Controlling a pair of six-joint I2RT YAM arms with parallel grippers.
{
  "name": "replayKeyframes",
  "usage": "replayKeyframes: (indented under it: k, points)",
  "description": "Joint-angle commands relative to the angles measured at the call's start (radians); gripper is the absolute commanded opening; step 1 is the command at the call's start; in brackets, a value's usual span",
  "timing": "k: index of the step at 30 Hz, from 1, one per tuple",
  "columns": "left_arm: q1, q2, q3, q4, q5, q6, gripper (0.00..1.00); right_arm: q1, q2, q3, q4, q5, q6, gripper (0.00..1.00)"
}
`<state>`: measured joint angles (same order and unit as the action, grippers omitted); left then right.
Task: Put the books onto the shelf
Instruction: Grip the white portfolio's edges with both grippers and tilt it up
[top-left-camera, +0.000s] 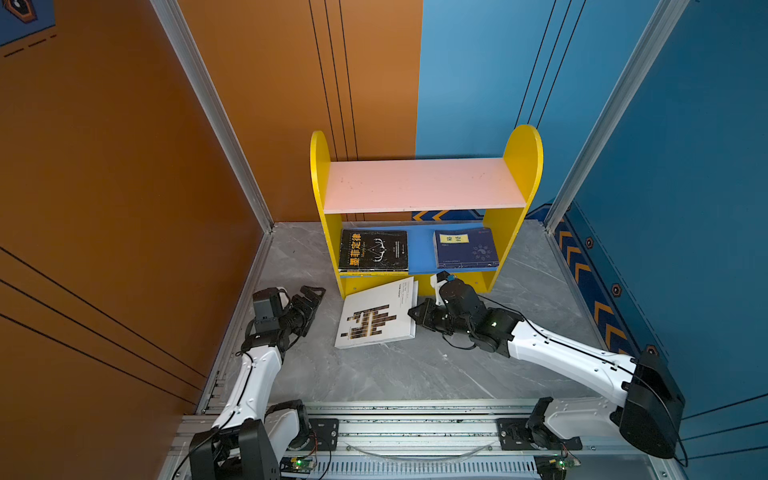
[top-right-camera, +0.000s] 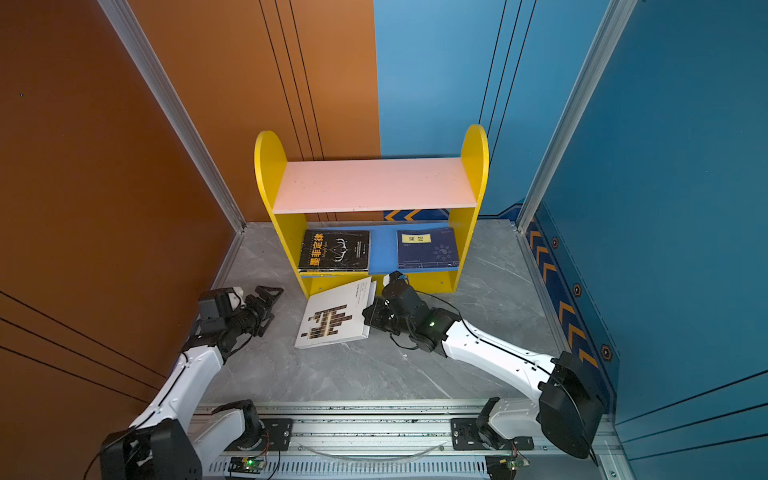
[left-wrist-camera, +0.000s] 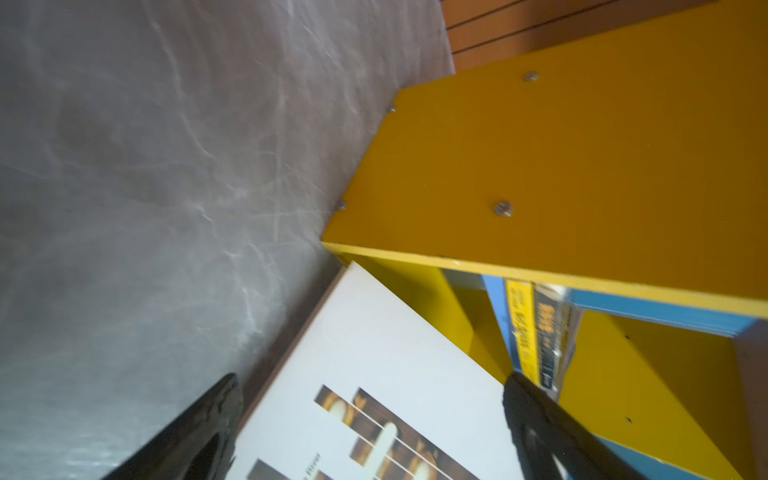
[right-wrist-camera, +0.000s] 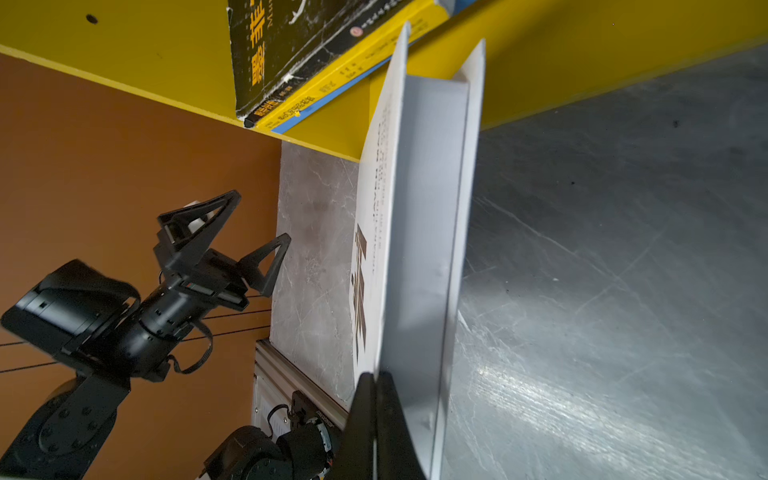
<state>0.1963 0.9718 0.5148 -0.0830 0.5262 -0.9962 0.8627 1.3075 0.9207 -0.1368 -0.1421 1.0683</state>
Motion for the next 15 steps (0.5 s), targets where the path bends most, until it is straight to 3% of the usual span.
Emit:
replayKeyframes:
  k: [1,5,9,15]
  points:
    - [-0.066,-0.102,-0.049,-0.032,0.073,-0.125,0.99,0.0,-0.038,-0.022,-0.034,0.058,0.051,0.0]
    - [-0.221,-0.219,-0.12,-0.031,0.046,-0.302,0.99,0.02,-0.063,-0.034,-0.058,0.106,0.073,0.0]
    - [-0.4,-0.337,-0.182,-0.018,-0.09,-0.445,0.98,0.048,-0.091,-0.049,-0.072,0.157,0.111,0.0]
    - [-0.617,-0.359,-0.301,0.133,-0.246,-0.598,0.98,0.066,-0.109,-0.09,-0.042,0.169,0.165,0.0]
